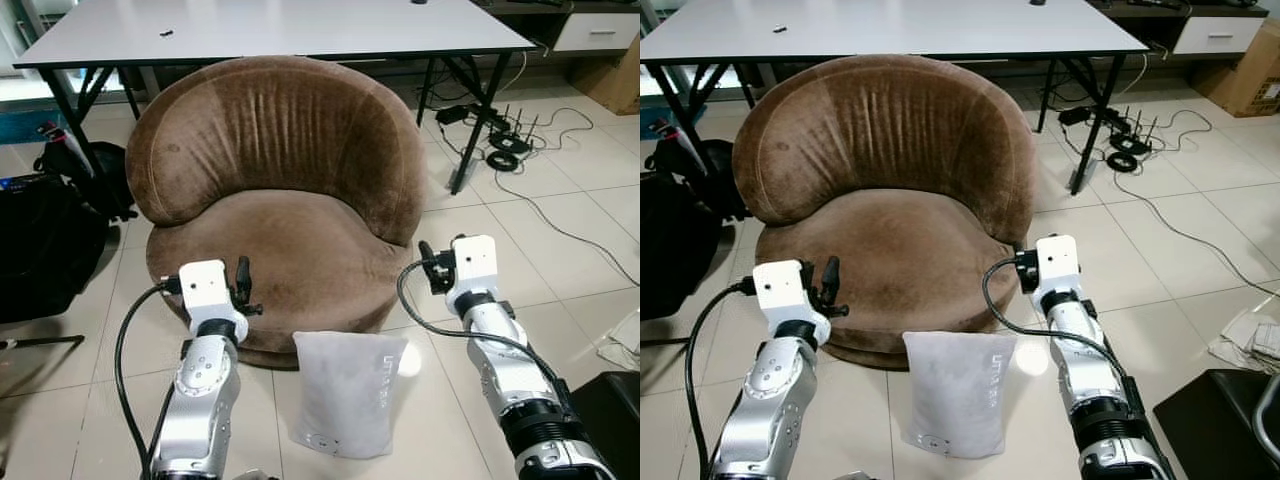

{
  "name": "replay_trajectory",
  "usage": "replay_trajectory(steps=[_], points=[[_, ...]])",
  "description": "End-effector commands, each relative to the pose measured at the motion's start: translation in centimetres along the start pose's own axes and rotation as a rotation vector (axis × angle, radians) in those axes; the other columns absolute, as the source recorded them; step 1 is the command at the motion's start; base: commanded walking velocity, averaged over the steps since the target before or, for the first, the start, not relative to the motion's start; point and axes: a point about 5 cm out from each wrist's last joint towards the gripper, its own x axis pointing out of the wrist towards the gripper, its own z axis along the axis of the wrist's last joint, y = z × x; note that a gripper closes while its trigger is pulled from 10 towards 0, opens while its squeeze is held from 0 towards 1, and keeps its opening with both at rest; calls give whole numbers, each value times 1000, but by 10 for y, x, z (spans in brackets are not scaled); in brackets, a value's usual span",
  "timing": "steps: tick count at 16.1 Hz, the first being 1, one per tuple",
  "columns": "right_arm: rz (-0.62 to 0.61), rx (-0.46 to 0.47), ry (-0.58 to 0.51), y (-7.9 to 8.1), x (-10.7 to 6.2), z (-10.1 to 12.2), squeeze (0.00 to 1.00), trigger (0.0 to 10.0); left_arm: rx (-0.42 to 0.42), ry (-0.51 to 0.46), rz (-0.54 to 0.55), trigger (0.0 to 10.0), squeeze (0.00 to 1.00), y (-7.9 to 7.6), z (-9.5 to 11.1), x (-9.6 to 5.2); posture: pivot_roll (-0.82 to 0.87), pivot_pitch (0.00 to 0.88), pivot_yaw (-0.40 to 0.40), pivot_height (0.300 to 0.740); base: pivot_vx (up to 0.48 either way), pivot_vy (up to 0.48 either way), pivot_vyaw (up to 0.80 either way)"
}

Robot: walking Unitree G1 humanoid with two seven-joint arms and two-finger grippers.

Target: Move the pillow to the sofa from floor

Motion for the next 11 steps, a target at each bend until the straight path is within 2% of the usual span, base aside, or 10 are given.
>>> replay_trajectory(steps=[1, 6, 11], points=[[-14, 24, -29, -3, 3, 7, 0, 10000, 3, 1, -9, 10000, 0, -3, 1, 3, -103, 11, 19, 740, 0, 0, 0], [-14, -26, -21, -4, 0, 3, 0, 10000, 5, -3, -15, 10000, 0, -3, 2, 5, -101, 4, 21, 740, 0, 0, 0], [-15, -33, -10, -3, 0, -1, 0, 10000, 10, -2, -17, 10000, 0, -2, 1, 6, -94, 0, 24, 740, 0, 0, 0]])
